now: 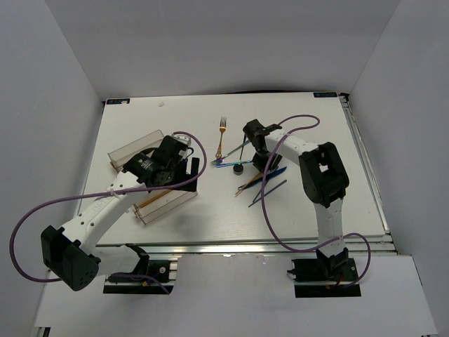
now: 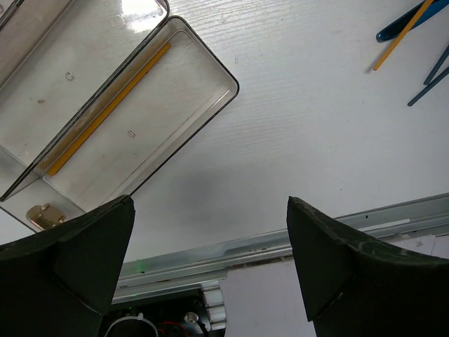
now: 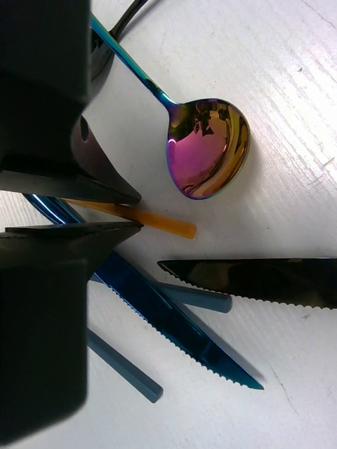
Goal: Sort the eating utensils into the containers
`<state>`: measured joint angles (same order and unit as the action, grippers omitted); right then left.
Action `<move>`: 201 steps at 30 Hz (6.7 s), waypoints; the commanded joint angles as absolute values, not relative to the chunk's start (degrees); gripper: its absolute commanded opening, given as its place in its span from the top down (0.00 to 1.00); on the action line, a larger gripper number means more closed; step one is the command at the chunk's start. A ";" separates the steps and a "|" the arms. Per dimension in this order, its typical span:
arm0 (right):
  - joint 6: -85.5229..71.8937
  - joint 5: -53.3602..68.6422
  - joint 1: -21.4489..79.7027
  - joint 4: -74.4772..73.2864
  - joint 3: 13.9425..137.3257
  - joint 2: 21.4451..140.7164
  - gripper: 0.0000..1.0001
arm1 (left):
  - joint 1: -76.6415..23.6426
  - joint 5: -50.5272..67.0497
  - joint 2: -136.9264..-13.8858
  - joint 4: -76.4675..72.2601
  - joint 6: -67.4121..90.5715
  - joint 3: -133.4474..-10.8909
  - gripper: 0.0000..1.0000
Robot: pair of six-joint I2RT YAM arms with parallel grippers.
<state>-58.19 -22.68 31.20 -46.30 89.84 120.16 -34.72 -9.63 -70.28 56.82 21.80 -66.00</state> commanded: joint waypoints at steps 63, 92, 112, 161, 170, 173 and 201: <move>-109.89 -27.07 65.13 -41.06 113.82 129.55 0.47 | -34.98 -36.56 -59.94 69.17 32.26 -91.49 0.02; -80.10 -26.02 33.50 -47.48 62.04 88.74 0.21 | -34.98 -18.72 -68.83 55.02 28.83 -75.16 0.02; -74.27 -18.81 25.75 -37.10 55.39 105.21 0.78 | -34.98 -21.97 -64.16 58.62 28.56 -70.22 0.02; -116.54 -26.28 66.62 -49.13 118.48 129.82 1.00 | -34.98 -37.35 -69.35 77.44 32.52 -102.06 0.02; -118.66 -28.12 66.27 -47.65 114.87 129.55 1.00 | -34.98 -35.60 -67.15 77.43 30.41 -98.79 0.02; -117.25 -27.42 65.57 -46.06 114.70 130.17 1.00 | -34.98 -34.98 -66.71 77.61 29.97 -98.79 0.02; -53.86 -14.54 20.16 -45.78 65.87 67.47 0.24 | -46.92 -14.32 -85.73 46.15 34.45 -83.22 0.02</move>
<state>-73.36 -22.68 28.16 -37.36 74.72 74.98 -41.08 -18.04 -78.35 55.61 31.79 -82.85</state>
